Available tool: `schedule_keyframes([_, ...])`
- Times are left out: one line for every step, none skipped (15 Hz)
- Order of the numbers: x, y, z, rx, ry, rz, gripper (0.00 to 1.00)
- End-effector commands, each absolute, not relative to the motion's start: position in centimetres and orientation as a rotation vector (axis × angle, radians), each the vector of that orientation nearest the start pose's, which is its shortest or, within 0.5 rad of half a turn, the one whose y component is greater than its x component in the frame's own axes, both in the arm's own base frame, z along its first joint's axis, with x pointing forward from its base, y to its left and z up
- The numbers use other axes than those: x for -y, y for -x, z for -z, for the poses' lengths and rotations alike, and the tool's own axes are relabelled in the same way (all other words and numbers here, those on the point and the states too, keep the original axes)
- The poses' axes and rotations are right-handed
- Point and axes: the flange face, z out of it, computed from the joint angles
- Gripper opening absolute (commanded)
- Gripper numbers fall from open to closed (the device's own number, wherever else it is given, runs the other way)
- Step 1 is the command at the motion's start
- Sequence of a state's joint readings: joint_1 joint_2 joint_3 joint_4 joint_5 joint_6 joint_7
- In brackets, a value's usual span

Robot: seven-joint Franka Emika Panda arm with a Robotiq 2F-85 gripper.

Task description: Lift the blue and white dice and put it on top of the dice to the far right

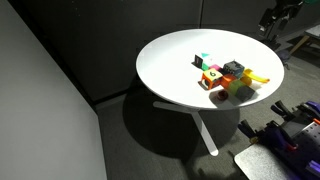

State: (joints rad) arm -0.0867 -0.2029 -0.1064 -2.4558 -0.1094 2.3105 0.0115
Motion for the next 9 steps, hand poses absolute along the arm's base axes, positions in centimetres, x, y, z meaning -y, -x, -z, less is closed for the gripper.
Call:
schedule_keyframes([9.5, -44.9, -36.4, -0.309, 3.191, 0.065, 1.0])
schedule_keyframes([9.6, -45.0, -36.0, -0.324, 3.188, 0.045, 1.0])
schedule_keyframes([9.8, -45.2, -35.6, -0.334, 3.183, 0.024, 1.0])
schedule_keyframes([10.0, -45.3, -35.1, -0.34, 3.182, 0.009, 1.0])
schedule_keyframes([10.2, -45.5, -34.6, -0.348, 3.18, -0.006, 1.0])
schedule_keyframes([10.3, -45.5, -34.2, -0.353, 3.179, -0.02, 1.0])
schedule_keyframes([10.5, -45.6, -33.7, -0.35, 3.179, -0.034, 1.0])
schedule_keyframes([10.6, -45.7, -33.4, -0.344, 3.176, -0.049, 1.0])
schedule_keyframes([10.8, -45.8, -33.2, -0.341, 3.178, -0.054, 1.0])
